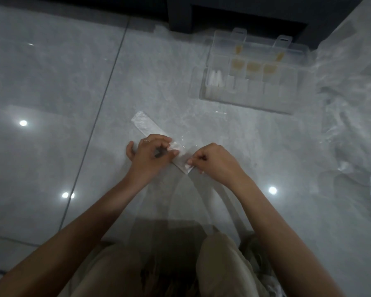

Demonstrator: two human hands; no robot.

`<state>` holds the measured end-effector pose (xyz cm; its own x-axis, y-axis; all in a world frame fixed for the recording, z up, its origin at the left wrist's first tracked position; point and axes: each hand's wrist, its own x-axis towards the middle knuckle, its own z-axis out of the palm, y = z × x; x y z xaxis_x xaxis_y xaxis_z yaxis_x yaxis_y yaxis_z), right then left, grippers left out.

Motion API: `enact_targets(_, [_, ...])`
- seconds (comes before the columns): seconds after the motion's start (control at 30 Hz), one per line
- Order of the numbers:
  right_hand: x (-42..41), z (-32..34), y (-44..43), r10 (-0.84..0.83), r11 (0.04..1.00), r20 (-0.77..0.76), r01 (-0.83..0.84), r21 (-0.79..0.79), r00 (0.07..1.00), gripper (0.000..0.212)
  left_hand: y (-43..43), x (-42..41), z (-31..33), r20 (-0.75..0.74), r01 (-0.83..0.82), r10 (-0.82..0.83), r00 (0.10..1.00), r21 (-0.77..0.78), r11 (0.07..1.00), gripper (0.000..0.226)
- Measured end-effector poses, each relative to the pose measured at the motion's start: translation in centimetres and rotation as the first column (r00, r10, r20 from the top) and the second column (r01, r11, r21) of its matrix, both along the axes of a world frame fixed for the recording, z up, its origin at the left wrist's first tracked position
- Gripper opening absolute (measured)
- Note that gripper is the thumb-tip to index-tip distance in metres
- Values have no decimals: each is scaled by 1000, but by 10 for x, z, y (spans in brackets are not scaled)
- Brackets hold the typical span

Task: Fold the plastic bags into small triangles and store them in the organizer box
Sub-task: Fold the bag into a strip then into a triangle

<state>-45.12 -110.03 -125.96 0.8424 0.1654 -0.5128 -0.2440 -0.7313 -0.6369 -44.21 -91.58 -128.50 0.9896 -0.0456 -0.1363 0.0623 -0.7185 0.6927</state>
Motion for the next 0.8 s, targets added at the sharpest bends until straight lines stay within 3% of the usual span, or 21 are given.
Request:
enact_targets(0.07, [-1, 0, 0, -9, 1000, -4, 9, 26, 1000, 25, 1, -1, -1, 16, -1, 1, 1000, -5, 1000, 33])
enact_targets(0.2, [-4, 0, -5, -29, 987, 3, 29, 156, 1000, 17, 3, -3, -3, 52, -1, 2, 999, -19, 1000, 14])
enact_targets(0.3, [-17, -1, -12, -57, 977, 160, 22, 213, 985, 34, 3, -3, -2, 71, 13, -13, 997, 4, 1000, 14])
enact_targets(0.4, [-37, -4, -18, 46, 995, 529, -85, 50, 847, 34, 4, -3, -3, 91, 23, -25, 996, 19, 1000, 23])
enact_targets(0.47, [-48, -10, -22, 182, 983, 649, -152, -103, 739, 41, 4, -3, -4, 109, 38, -41, 993, 27, 999, 24])
enact_targets(0.6, [-61, -23, -24, 424, 903, 635, -252, -347, 646, 52, 4, -2, -5, 105, 51, -56, 993, 58, 997, 19])
enact_targets(0.8, [-63, -27, -22, 521, 842, 556, -286, -457, 648, 49, 7, 1, -4, 114, 99, -108, 988, 80, 992, 15])
